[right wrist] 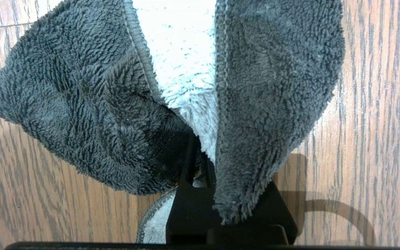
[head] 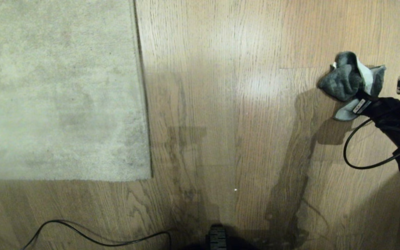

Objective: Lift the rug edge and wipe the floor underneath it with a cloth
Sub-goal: Pick up the rag

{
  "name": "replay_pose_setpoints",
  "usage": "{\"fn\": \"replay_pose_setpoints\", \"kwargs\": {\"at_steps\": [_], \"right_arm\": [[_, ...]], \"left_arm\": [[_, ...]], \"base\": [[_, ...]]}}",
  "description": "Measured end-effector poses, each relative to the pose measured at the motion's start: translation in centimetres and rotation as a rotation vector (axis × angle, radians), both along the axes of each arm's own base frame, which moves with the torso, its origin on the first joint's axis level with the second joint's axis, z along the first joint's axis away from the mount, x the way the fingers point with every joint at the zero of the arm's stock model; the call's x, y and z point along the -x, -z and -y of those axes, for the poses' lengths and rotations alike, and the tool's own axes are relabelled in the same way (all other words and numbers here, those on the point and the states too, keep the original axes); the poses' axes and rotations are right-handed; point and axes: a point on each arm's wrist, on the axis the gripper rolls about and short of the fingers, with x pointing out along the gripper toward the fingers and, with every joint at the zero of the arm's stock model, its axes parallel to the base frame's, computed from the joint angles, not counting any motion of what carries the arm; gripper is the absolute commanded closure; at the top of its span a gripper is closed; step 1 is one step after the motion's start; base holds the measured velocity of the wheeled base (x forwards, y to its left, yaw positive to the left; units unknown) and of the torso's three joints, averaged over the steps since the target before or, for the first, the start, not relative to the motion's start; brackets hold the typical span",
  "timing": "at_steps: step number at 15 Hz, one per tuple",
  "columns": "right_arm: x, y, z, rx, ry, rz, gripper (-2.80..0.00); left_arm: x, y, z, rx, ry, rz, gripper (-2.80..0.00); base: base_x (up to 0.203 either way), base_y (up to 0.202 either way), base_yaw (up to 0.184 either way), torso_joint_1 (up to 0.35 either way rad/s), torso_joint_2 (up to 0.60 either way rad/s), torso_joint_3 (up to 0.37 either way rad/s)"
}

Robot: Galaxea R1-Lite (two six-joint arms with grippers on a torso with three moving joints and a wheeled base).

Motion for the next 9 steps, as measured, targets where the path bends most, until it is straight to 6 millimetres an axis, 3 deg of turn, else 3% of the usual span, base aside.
{"fn": "replay_pose_setpoints", "kwargs": {"at_steps": [9], "right_arm": [[0.73,-0.74,-0.27,0.041,-0.021,-0.004,0.00]], "left_arm": [[0.00,0.00,0.00,0.000,0.000,0.000,0.00]], "base": [[0.000,0.000,0.000,0.000,0.00,0.000]]}}
